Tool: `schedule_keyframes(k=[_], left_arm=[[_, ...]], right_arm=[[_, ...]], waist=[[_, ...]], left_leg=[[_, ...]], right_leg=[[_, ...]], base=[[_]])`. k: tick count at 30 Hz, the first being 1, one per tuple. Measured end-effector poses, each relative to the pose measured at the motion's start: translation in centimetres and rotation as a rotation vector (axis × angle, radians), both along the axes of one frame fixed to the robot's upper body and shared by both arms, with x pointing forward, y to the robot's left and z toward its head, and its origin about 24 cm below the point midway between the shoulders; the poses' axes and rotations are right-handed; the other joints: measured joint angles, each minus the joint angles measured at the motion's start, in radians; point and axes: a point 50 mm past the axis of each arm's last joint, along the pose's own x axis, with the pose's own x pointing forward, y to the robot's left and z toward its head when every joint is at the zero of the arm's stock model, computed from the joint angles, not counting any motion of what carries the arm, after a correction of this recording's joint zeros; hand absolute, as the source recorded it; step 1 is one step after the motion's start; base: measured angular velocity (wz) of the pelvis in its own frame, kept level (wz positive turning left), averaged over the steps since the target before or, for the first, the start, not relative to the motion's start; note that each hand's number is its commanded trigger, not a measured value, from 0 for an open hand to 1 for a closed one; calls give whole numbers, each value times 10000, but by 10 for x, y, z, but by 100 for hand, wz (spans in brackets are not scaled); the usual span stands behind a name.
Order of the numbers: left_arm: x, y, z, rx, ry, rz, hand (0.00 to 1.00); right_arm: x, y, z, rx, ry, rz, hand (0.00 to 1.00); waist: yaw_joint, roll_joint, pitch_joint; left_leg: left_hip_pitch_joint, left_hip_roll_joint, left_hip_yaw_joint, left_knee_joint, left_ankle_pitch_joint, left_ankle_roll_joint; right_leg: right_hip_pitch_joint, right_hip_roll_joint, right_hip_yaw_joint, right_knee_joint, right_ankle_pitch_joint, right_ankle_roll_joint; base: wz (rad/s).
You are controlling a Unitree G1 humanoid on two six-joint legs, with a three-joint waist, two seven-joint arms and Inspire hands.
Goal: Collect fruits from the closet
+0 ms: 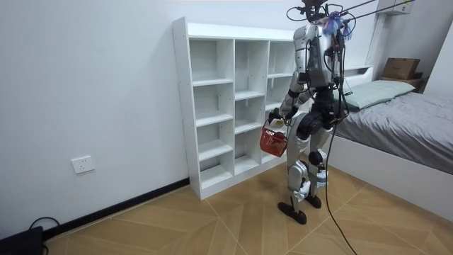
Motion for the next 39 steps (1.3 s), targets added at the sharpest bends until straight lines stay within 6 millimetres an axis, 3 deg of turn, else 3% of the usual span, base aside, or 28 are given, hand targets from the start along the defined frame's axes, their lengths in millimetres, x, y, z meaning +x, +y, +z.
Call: schedule_keyframes(k=[11, 15, 32, 39], left_arm=[[8, -4, 9, -576, -682, 75, 100], [9, -4, 11, -648, -985, 99, 100], [11, -5, 15, -1203, -1375, 290, 100], [9, -5, 13, -1192, -1423, 189, 100]], right_arm=[[-1, -10, -2, 2970, 1464, -2264, 0], [-3, -11, -5, 3751, 1908, -2824, 0], [-12, -12, -15, 5936, 3215, -4213, 0], [-16, -15, -20, 6281, 3452, -4290, 0]], waist=[[13, 112, -36], [40, 267, -113], [9, 271, -64], [6, 149, 38]], left_leg=[[7, 4, 12, -53, 1, 0], [72, -6, 74, -140, 5, -1], [369, -7, 116, -348, 21, -18], [395, -4, 128, -364, 21, -18]], right_leg=[[35, 27, -1, -103, 45, 3], [40, 24, 34, -117, 45, 6], [269, 66, 147, -282, 50, 20], [338, 88, 159, -406, 62, 36]], base=[[0], [0], [-1], [0]])
